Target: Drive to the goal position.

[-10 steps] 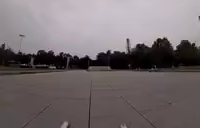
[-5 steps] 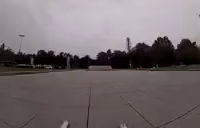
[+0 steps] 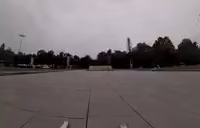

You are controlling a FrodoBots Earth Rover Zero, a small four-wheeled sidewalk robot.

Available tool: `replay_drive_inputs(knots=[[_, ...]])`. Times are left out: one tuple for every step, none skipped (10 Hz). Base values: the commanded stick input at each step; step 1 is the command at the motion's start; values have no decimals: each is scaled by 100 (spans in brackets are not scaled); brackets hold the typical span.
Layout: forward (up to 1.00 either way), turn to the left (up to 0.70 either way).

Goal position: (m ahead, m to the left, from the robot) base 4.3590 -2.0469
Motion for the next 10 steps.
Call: replay_drive_inputs(knots=[[70, 0], [70, 0], [70, 0], [70, 0], [70, 0], [70, 0], [70, 0], [70, 0], [70, 0], [70, 0]])
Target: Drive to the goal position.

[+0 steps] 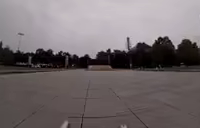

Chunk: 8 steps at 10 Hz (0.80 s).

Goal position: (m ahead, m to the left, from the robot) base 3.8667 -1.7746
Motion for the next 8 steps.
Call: replay_drive_inputs(knots=[[70, -27], [70, -32], [70, -32], [70, -17], [70, -1], [70, 0], [70, 0], [70, 0]])
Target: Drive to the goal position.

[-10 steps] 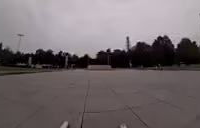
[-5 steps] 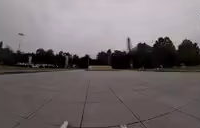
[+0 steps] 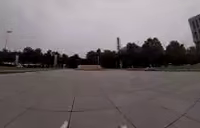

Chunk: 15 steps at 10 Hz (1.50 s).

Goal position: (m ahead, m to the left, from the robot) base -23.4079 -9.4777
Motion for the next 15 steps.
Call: replay_drive_inputs(knots=[[70, 0], [70, 0], [70, 0], [70, 0], [70, 0], [70, 0], [70, 0], [70, 0], [70, 0], [70, 0], [70, -7], [70, -23], [70, -31], [70, -32], [70, -32]])
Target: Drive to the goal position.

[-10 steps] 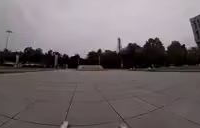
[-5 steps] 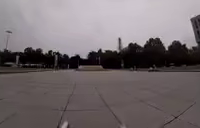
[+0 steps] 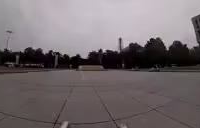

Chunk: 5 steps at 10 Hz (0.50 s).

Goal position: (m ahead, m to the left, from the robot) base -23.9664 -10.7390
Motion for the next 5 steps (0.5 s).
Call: replay_drive_inputs(knots=[[70, -32], [70, -32], [70, -32], [70, -32], [70, -32]])
